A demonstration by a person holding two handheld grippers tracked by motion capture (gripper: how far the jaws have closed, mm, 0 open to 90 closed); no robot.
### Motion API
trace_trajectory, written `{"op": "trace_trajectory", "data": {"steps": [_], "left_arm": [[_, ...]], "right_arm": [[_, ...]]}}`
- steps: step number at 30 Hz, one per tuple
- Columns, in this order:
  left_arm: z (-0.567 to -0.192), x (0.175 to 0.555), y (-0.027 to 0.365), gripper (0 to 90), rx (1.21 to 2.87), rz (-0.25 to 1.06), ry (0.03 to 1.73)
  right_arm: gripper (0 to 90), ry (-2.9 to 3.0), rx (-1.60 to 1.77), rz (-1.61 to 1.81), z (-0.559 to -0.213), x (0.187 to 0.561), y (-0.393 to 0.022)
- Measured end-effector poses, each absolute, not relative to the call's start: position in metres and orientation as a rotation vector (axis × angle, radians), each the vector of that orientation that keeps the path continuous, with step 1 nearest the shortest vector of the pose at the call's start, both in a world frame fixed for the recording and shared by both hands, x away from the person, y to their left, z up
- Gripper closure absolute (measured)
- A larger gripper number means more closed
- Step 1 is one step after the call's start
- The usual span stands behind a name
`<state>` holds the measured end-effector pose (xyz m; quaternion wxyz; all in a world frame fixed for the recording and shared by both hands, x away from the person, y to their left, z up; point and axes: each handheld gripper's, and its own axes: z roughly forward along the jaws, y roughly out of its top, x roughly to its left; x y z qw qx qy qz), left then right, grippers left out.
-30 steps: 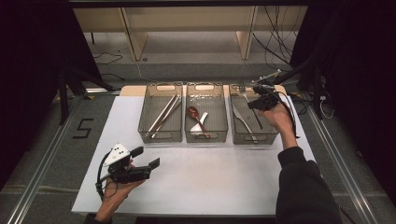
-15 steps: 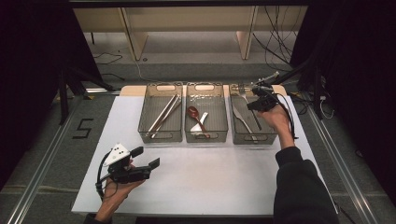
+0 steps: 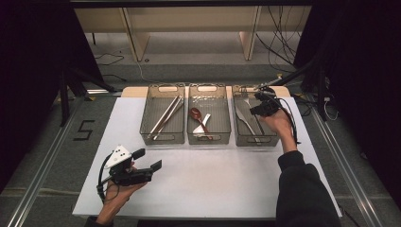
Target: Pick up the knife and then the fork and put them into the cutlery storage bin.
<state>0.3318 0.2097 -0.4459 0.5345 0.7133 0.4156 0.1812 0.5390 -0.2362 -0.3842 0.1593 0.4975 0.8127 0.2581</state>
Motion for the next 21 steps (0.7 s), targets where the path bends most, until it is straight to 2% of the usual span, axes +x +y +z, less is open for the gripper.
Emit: {"op": "trace_trajectory", "data": {"steps": [21], "left_arm": [[-0.446, 0.332, 0.209, 16.1, 1.701, 0.432, 0.989]], "right_arm": [[84.9, 2.335, 1.461, 0.715, -0.402, 0.535, -0.244]]}}
